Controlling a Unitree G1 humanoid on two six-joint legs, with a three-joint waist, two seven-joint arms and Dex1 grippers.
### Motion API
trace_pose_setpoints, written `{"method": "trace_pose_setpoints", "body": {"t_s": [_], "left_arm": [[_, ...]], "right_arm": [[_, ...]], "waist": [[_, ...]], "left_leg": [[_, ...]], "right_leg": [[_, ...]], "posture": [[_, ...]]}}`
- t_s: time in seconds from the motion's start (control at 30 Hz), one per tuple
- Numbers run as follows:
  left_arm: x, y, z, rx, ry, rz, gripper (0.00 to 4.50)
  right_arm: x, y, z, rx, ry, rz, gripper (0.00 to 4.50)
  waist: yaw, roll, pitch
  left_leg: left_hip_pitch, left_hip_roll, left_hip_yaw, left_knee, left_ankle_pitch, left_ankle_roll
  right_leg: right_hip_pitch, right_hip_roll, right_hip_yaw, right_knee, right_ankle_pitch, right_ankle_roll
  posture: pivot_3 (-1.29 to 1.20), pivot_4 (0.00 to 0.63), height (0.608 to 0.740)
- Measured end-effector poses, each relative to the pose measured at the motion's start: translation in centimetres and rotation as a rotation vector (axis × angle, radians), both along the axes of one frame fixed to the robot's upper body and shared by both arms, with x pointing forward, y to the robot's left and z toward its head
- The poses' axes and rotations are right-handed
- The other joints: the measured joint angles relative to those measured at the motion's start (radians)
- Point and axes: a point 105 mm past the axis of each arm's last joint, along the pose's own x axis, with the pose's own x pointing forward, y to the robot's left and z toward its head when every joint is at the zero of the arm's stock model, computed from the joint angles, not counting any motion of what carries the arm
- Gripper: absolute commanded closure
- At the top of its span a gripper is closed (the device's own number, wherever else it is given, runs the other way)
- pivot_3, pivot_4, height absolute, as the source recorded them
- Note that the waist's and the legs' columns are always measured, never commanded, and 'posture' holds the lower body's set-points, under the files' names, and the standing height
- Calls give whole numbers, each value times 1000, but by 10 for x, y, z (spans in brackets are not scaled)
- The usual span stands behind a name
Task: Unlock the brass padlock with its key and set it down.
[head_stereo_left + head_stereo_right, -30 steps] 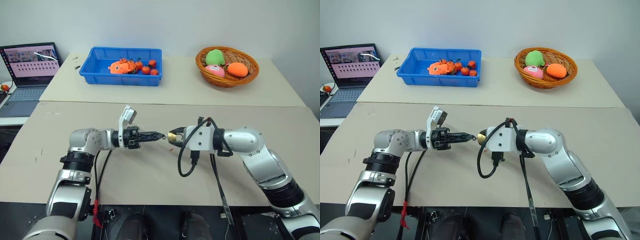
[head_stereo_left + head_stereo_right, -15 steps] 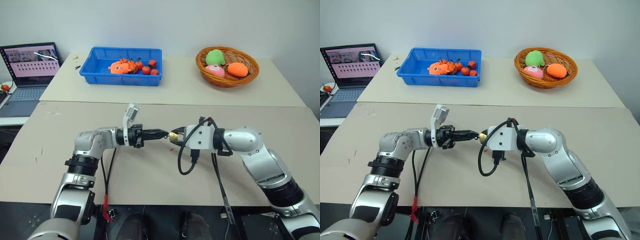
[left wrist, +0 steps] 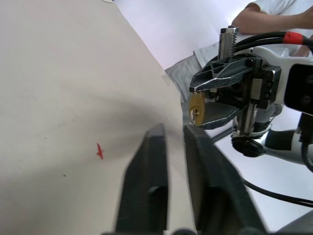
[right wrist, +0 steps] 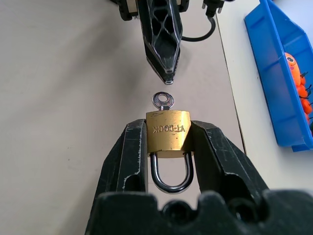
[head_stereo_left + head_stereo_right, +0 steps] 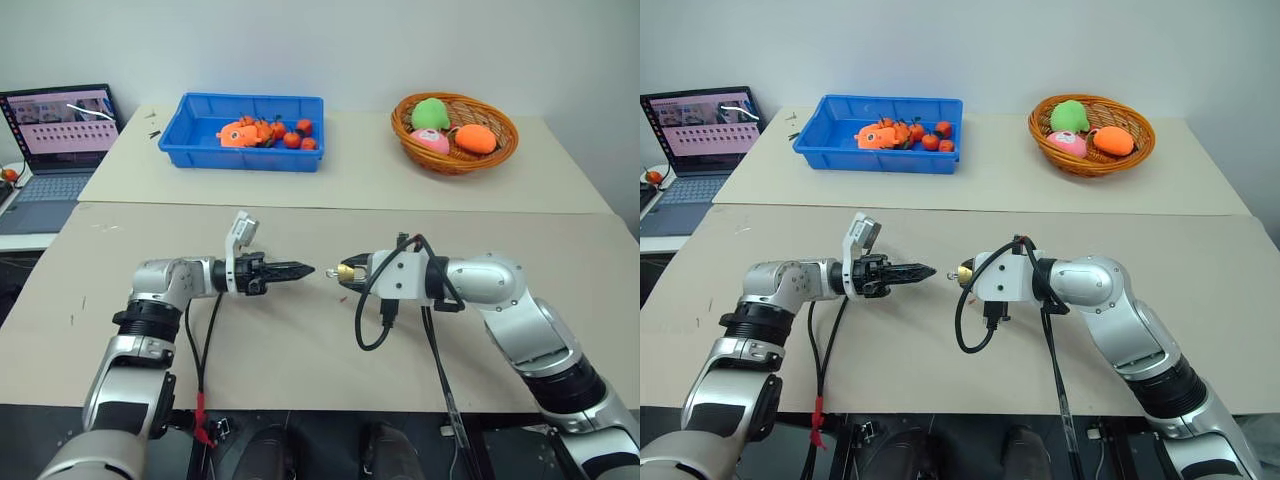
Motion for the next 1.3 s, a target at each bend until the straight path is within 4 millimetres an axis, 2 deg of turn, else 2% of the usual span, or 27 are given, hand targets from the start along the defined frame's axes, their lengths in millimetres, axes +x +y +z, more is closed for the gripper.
{"method": "trace_pose_setpoints", "body": {"t_s": [0.1,0.2,0.53,0.57,0.6,0.63,0.67,0.8,0.93,0.97,1.3], "left_arm": [[-5,-2,3,-30,55,-37,952],[-6,-3,6,-40,72,-47,36],[-4,-9,10,-55,80,-39,36],[-4,-11,9,-58,82,-42,577],[-4,-12,9,-59,82,-44,633],[-4,-14,9,-60,84,-46,960],[-4,-15,8,-58,86,-46,1468],[-5,-15,7,-56,102,-49,2814],[-5,-14,8,-55,103,-49,4365],[-5,-14,8,-54,104,-49,4479],[-5,-16,8,-55,103,-54,4479]], "right_arm": [[0,0,0,0,0,0,3590],[0,0,0,0,0,0,3590],[0,0,0,-2,-1,0,3590],[0,0,0,-2,-1,0,3590],[0,0,0,-2,-1,0,3590],[0,0,0,-2,-1,0,3590],[0,0,0,-2,-1,0,3590],[0,0,0,-2,-1,0,3590],[0,0,0,-2,-1,0,3590],[0,0,0,-2,-1,0,3590],[-1,0,1,-1,-4,2,3590]], "waist": [[-1,0,0],[-1,0,0],[1,0,0],[1,0,0],[1,0,0],[0,0,0],[0,0,0],[0,0,0],[0,0,0],[0,0,0],[0,0,0]], "left_leg": [[0,0,0,0,0,0],[0,0,0,0,0,0],[0,0,0,0,0,0],[0,0,0,0,0,0],[0,0,0,0,0,0],[0,0,0,0,0,0],[0,0,0,0,0,0],[0,0,0,0,0,0],[0,0,0,0,0,0],[0,0,0,0,0,0],[0,0,0,0,0,0]], "right_leg": [[0,0,0,0,0,0],[0,0,0,0,0,0],[0,0,0,0,0,0],[0,0,0,0,0,0],[0,0,0,0,0,0],[0,0,0,0,0,0],[0,0,0,0,0,0],[0,0,0,0,0,0],[0,0,0,0,0,0],[0,0,0,0,0,0],[0,0,0,0,0,0]], "posture": [[0,150,692],[0,150,692],[0,150,692],[0,150,692],[0,150,692],[0,150,692],[0,150,692],[0,150,692],[0,150,692],[0,150,692],[0,150,692]]}}
